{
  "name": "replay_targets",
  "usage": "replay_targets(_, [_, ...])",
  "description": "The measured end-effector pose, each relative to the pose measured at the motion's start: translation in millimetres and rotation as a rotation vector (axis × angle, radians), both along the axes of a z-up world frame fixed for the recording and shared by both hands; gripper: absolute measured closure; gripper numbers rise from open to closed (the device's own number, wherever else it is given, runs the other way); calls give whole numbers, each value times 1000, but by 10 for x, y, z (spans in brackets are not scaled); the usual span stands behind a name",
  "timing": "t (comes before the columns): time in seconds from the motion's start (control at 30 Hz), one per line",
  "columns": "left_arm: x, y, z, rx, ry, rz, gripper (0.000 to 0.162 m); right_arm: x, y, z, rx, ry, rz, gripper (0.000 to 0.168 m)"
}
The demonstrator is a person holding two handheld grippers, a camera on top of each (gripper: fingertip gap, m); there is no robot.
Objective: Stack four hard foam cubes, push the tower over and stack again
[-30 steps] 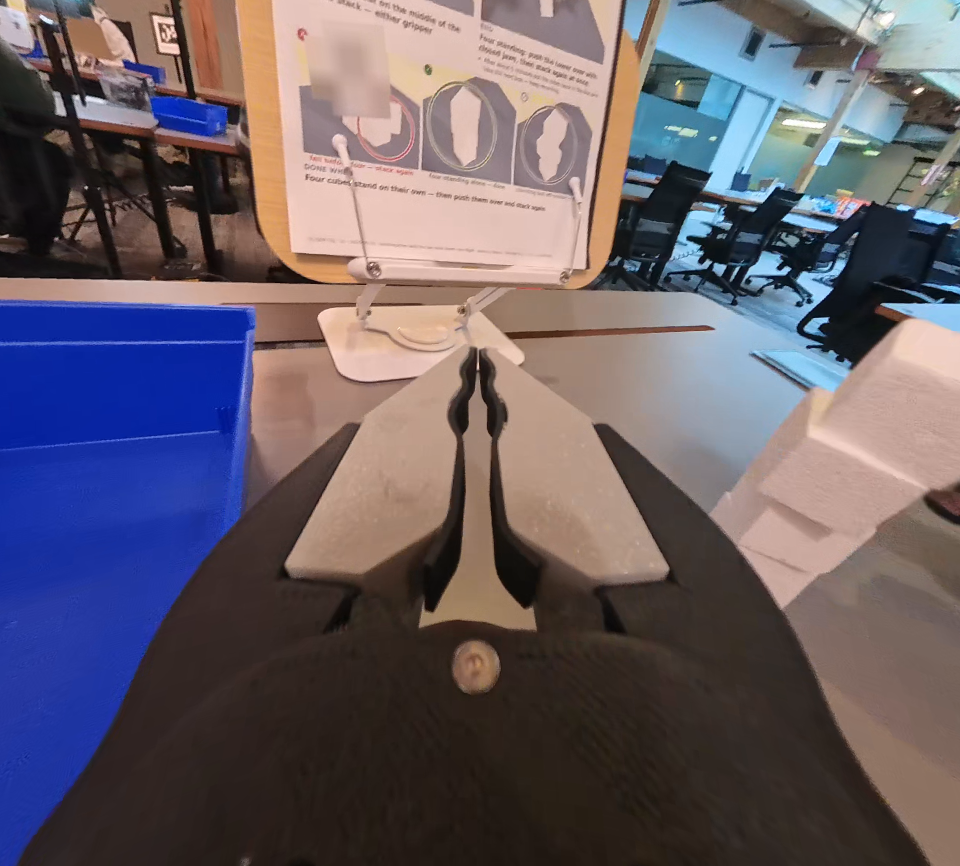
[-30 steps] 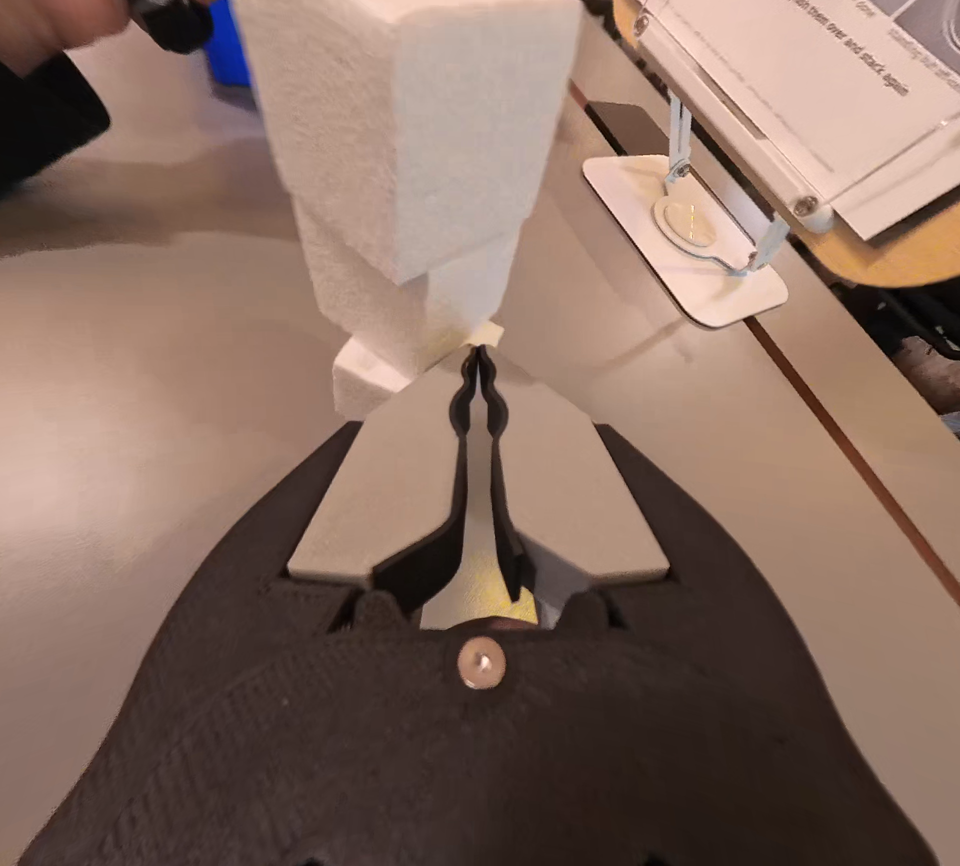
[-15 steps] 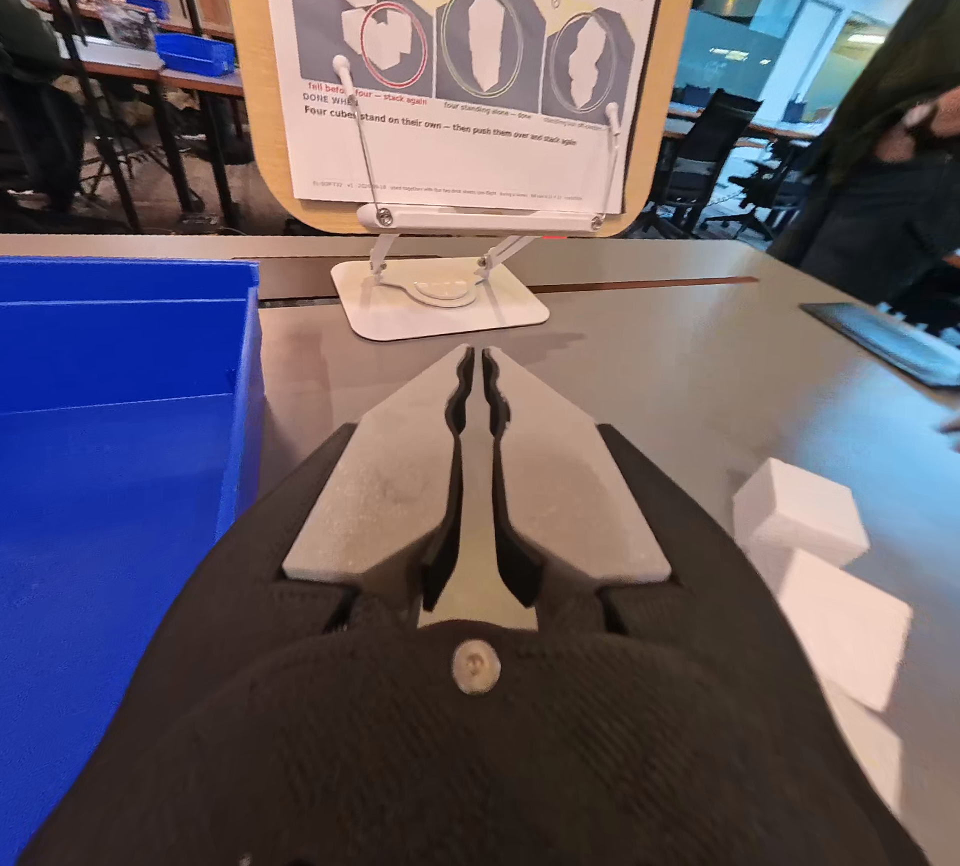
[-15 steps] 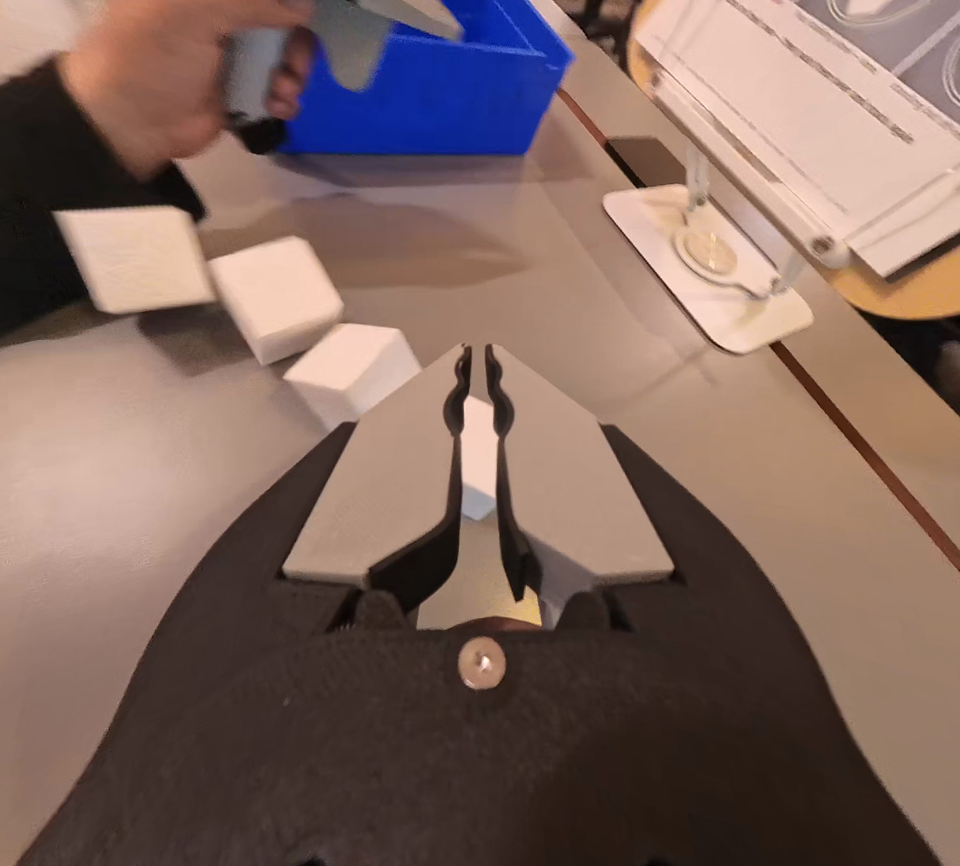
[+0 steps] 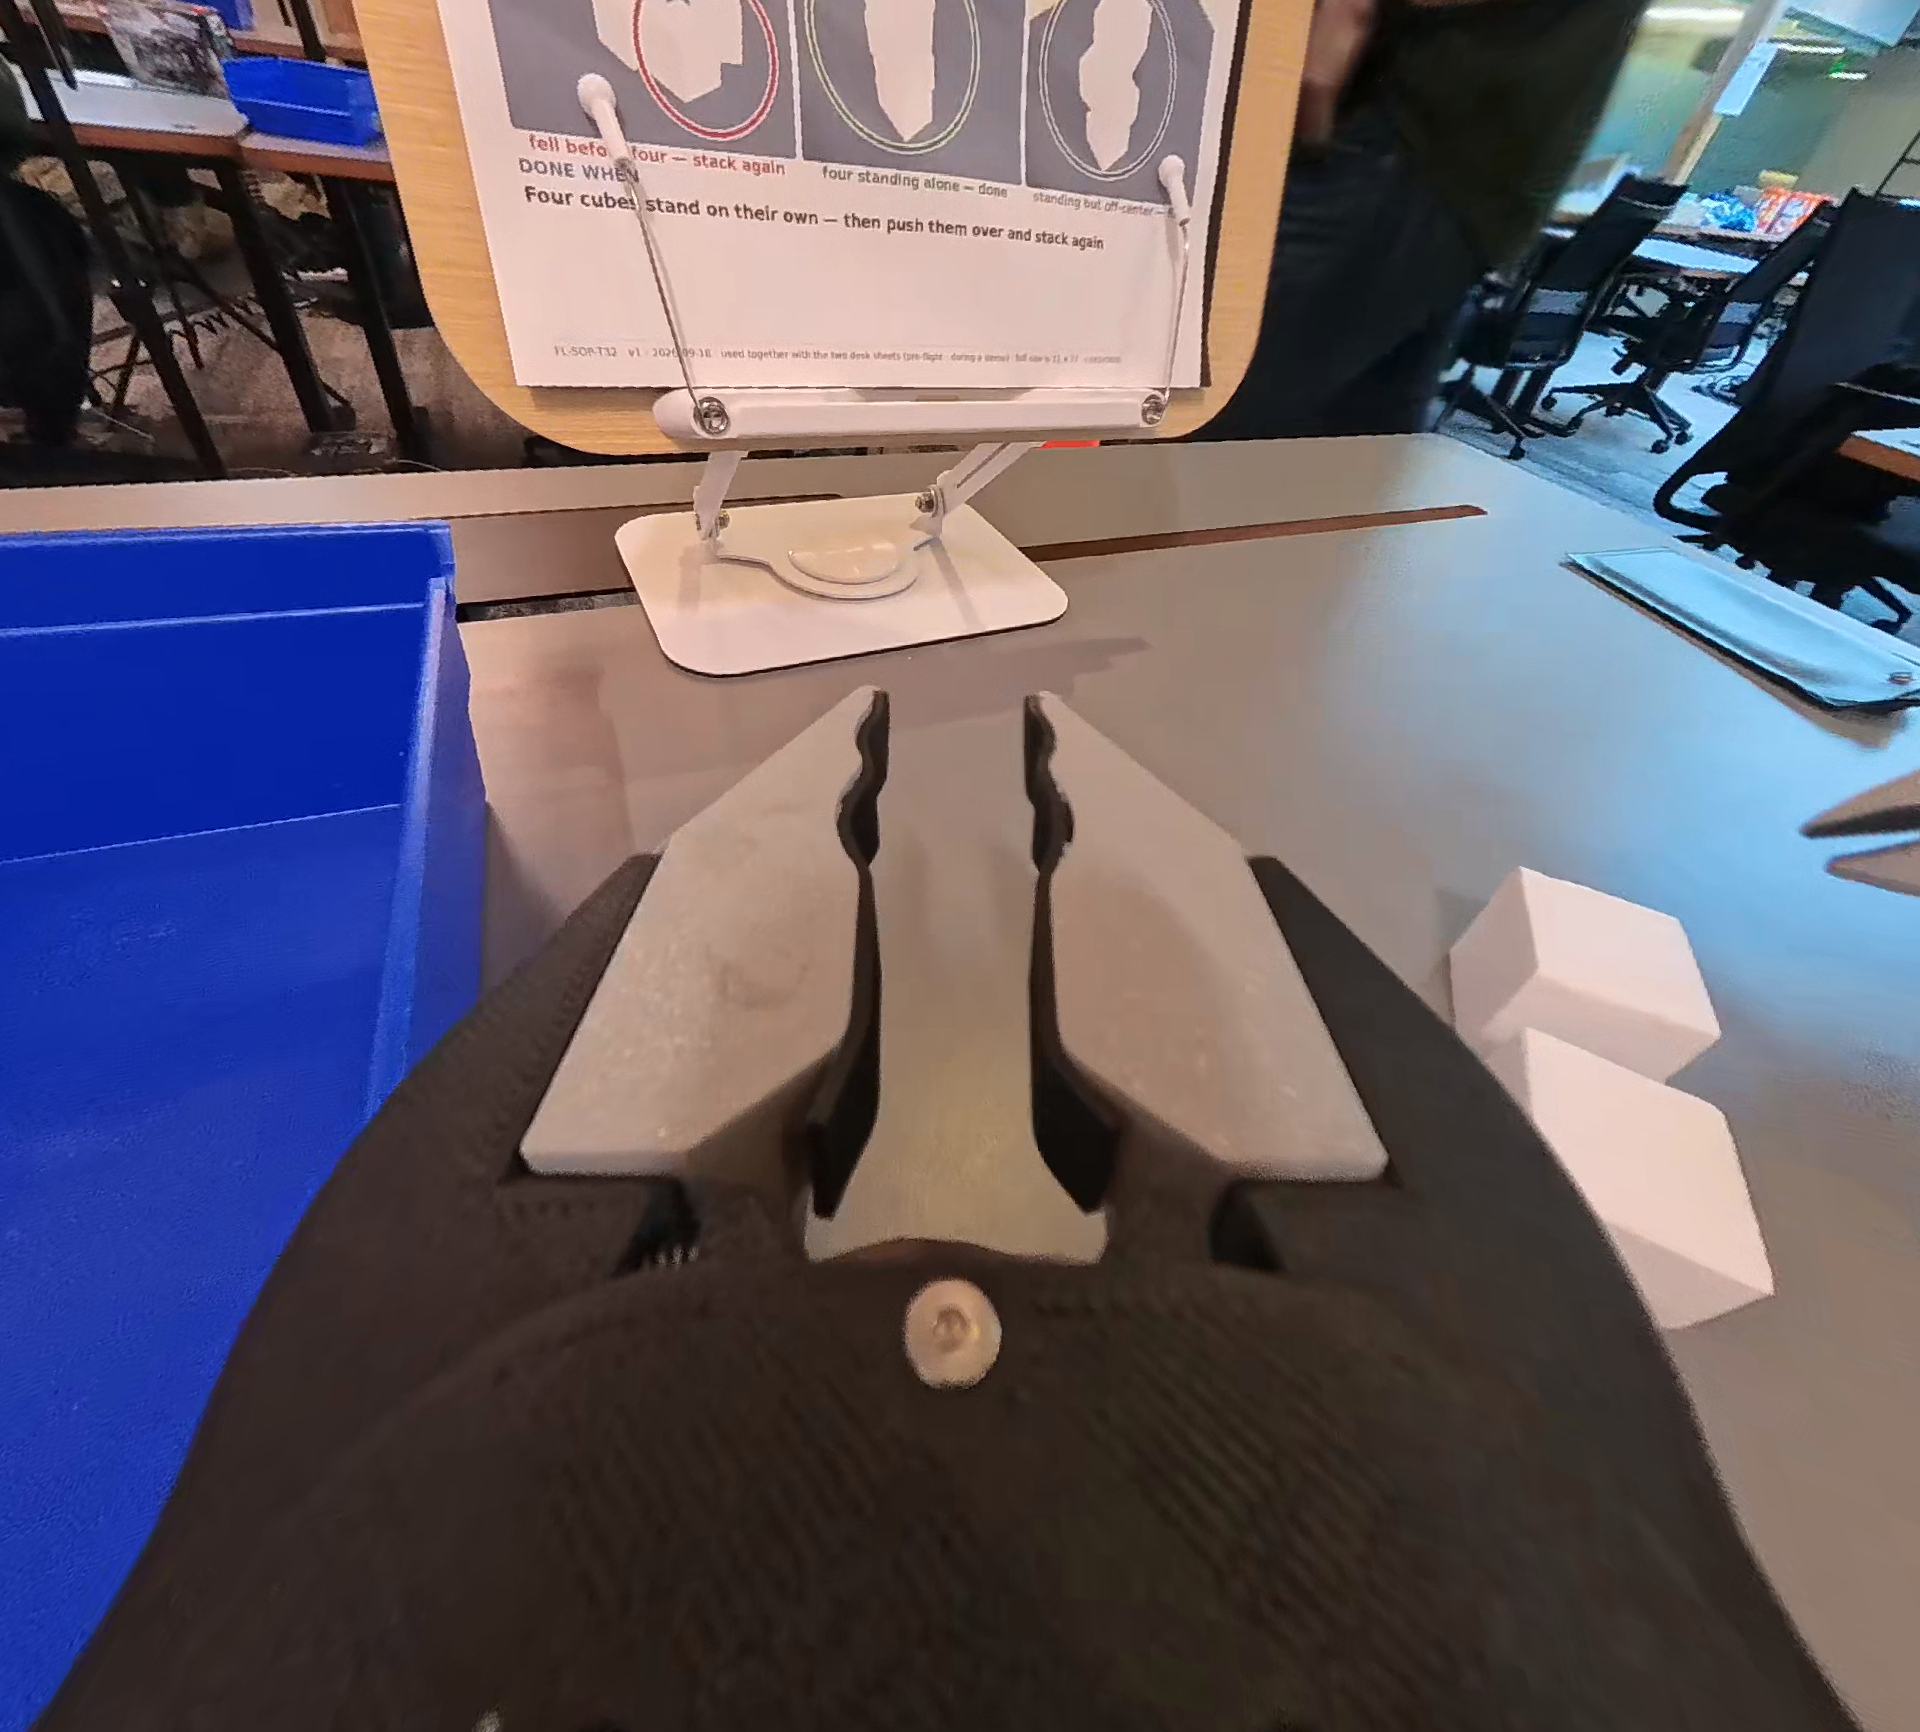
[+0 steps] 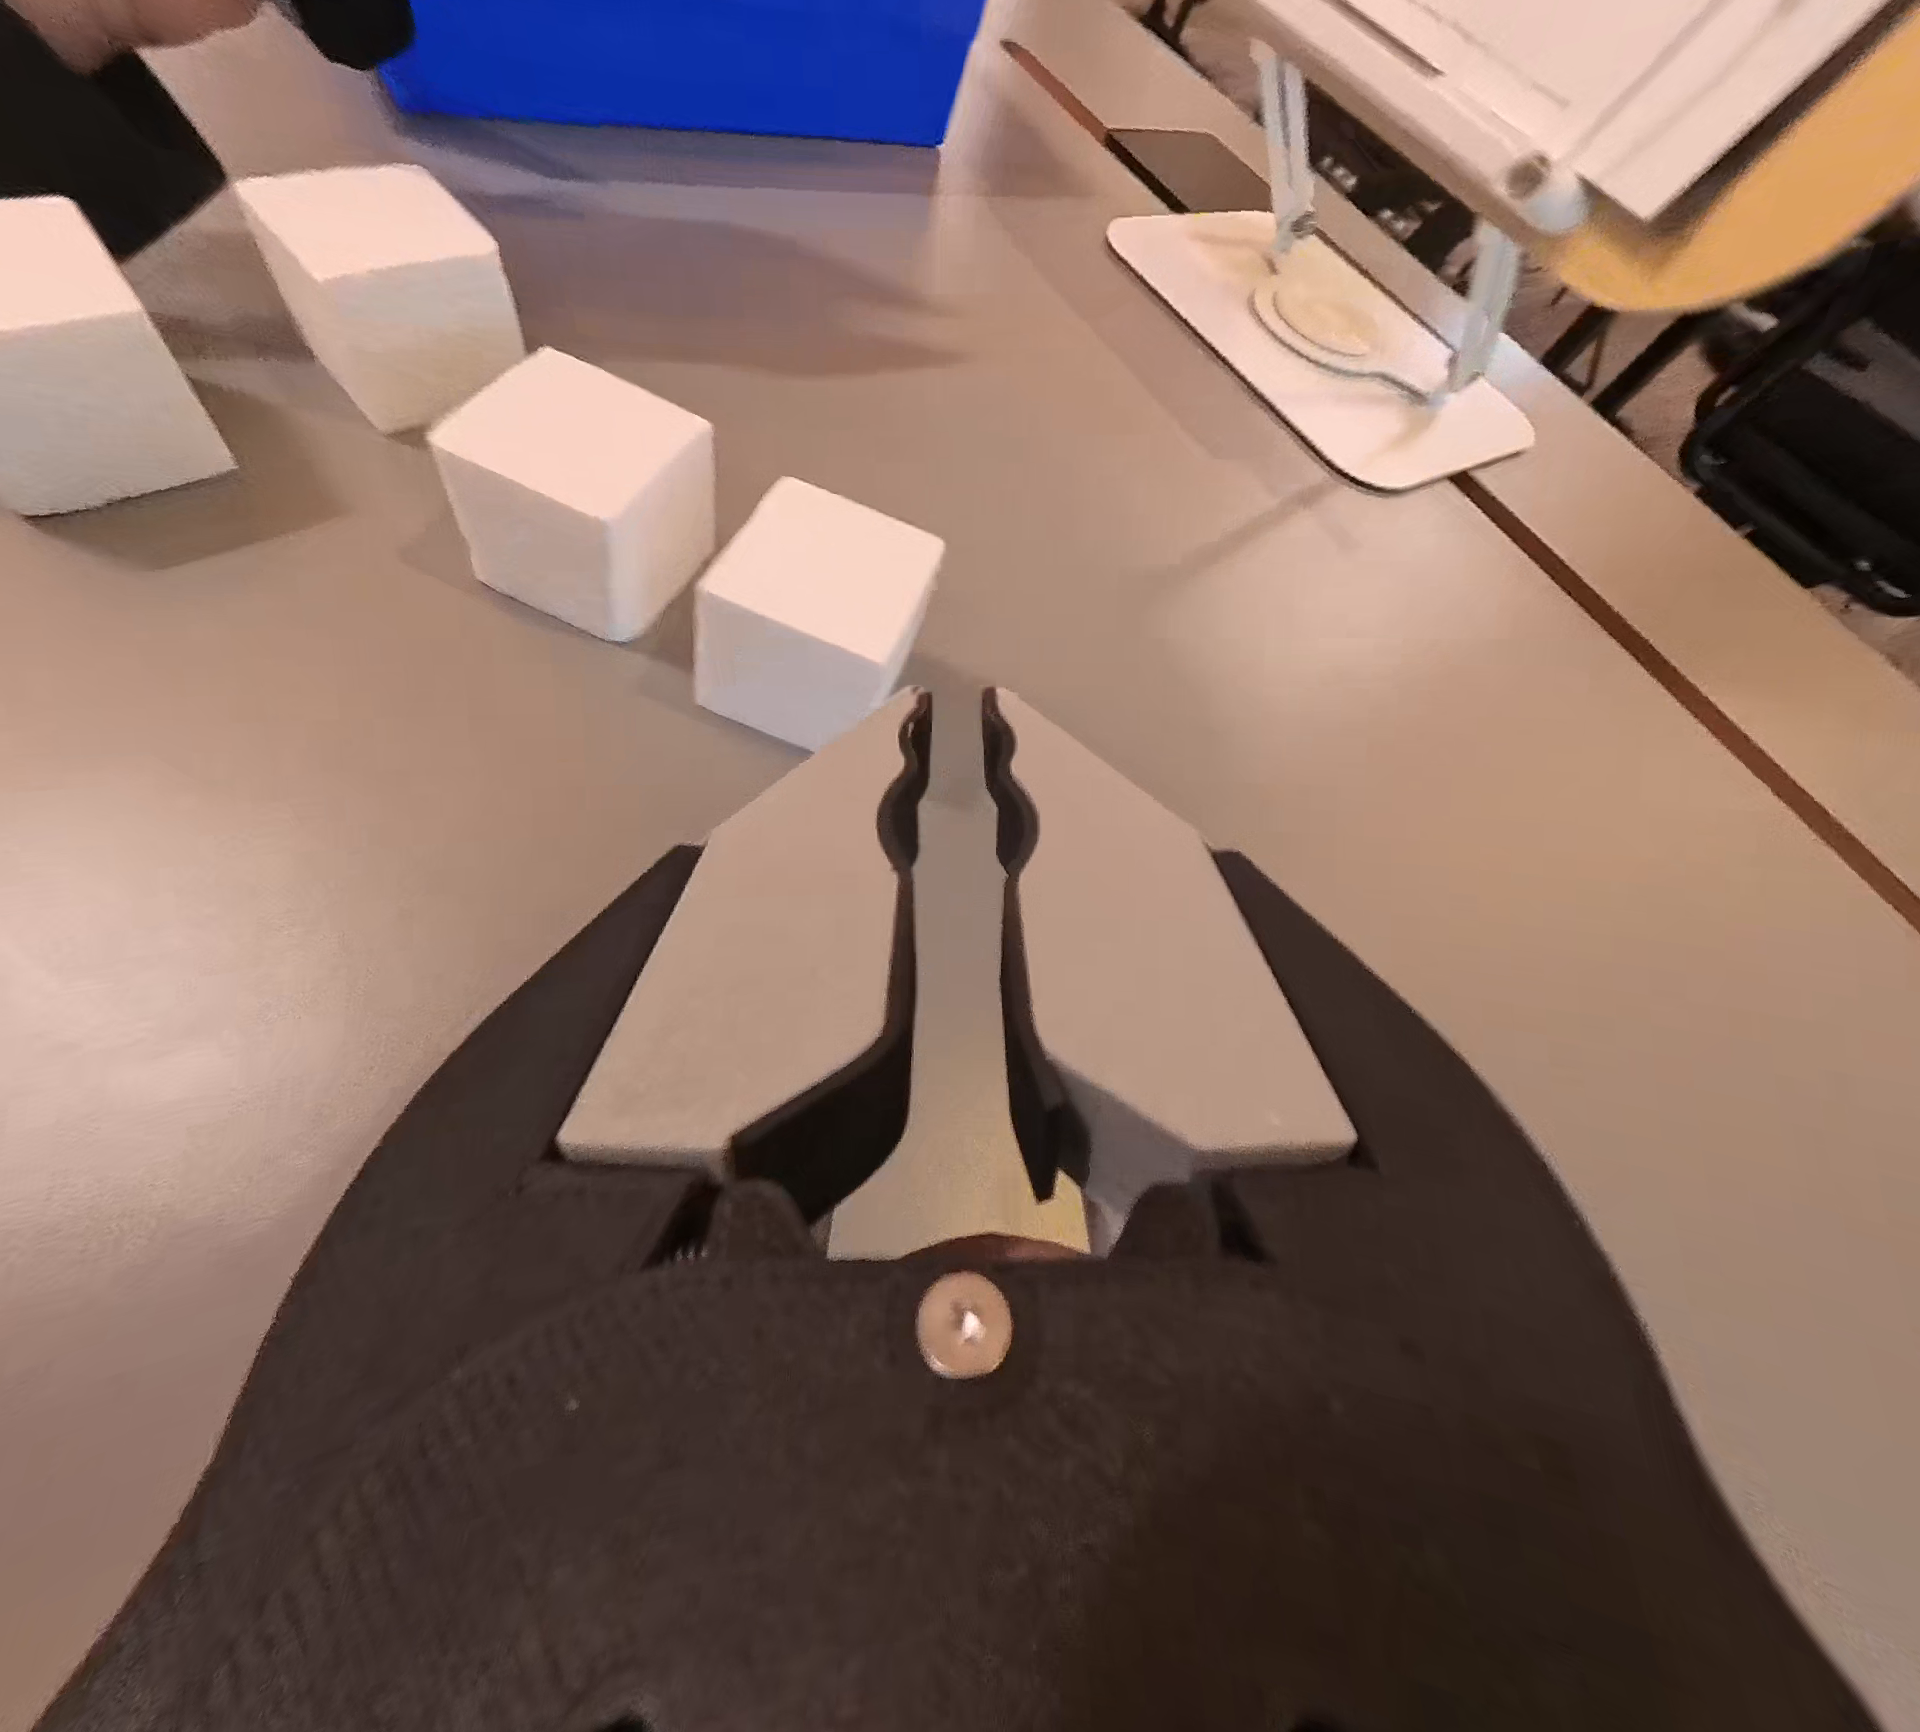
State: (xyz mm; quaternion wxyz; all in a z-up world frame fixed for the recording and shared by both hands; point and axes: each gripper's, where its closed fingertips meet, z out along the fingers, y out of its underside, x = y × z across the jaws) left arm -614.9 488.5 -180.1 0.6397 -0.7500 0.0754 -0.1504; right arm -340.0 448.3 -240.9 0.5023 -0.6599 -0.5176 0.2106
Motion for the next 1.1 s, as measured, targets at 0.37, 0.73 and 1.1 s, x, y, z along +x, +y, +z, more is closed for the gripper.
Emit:
replay_targets(0.37, [231, -574, -38, -168, 130, -107, 116, 406, 222, -207, 46, -56, -38, 159])
replay_targets(0.73, [1114, -1910, -495, -400, 363, -344, 100, 374, 83, -23, 44, 33, -18, 161])
replay_targets(1.1, [1608, -2277, -1303, -669, 300, -497, 110, 430, 165, -73, -3, 67, -56, 161])
